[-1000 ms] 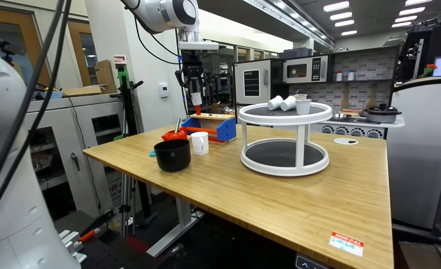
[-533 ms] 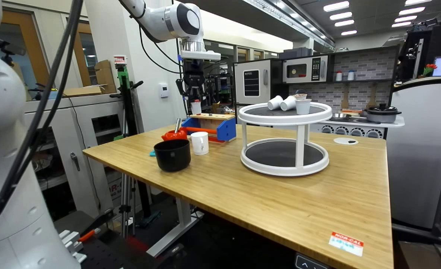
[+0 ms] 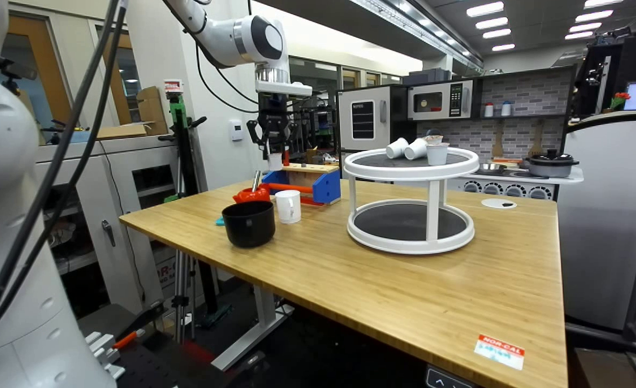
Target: Put one of the cups atop the stand in the mug and another in the bowl, then place the marker in the kettle on the table
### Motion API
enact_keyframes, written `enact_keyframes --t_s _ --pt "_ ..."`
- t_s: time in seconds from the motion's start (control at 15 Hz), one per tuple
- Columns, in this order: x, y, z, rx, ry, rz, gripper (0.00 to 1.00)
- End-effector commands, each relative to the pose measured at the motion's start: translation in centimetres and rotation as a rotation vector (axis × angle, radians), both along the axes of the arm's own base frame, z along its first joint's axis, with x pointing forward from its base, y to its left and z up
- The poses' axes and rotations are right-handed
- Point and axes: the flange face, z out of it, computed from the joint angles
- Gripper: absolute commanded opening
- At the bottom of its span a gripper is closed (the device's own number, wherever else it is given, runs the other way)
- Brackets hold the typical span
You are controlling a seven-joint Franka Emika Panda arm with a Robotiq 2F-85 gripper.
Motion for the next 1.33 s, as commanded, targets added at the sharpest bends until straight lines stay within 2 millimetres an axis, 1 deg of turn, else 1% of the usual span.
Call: enact_keyframes --t_s 0.0,0.27,0.33,0.4,0.8,0.87,1.0,1.27 --pt "0.4 0.2 -0.5 0.04 0.018 0.028 0.23" --pt "1.1 -0.2 -1.6 0.047 0.032 0.044 0.23" --pt "0.5 0.0 -1.7 0.019 0.031 0.027 0.23" --pt "0.5 0.0 -1.9 0.019 0.034 0.028 0.48" --pt "0.5 0.1 -2.0 0.019 0.035 0.029 0.48" --pt "0.5 0.1 -2.0 0.019 0.035 0.029 0.23" --pt "1.0 -0.1 -2.4 0.001 0.044 0.018 0.23" --pt "2.7 0.4 -3.1 0.006 0.045 0.024 0.23"
